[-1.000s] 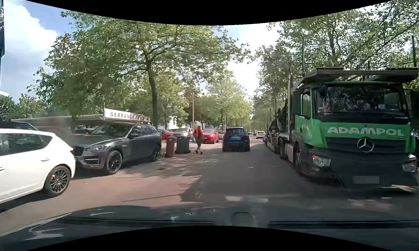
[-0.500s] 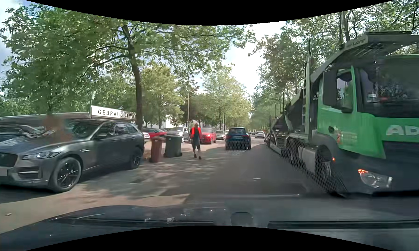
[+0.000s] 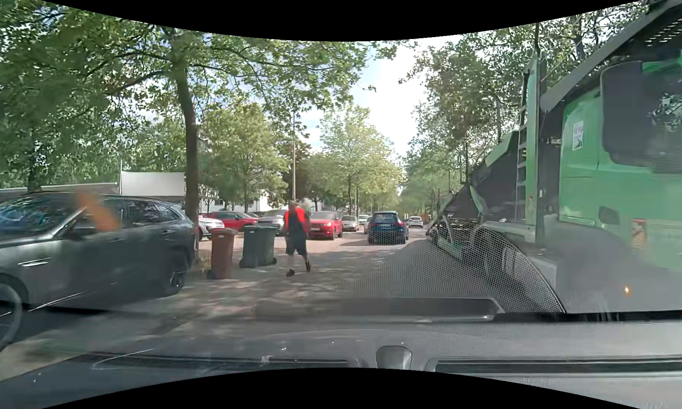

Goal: Follow the waypoints while adhering to traffic rules and regulations

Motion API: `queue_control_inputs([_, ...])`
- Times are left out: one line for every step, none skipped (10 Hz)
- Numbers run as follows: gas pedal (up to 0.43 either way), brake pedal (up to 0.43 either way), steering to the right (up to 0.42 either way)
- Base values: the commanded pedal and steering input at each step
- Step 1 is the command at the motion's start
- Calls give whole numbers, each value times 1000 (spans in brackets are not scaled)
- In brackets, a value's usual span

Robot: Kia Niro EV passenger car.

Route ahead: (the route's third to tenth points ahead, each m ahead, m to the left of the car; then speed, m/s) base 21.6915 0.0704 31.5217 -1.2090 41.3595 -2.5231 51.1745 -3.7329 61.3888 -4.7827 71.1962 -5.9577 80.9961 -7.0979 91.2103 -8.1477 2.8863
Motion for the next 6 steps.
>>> queue_control_inputs([157,0,91])
queue_control_inputs([197,0,91])
queue_control_inputs([240,0,88])
queue_control_inputs([268,0,83])
queue_control_inputs([280,0,72])
queue_control_inputs([287,0,57])
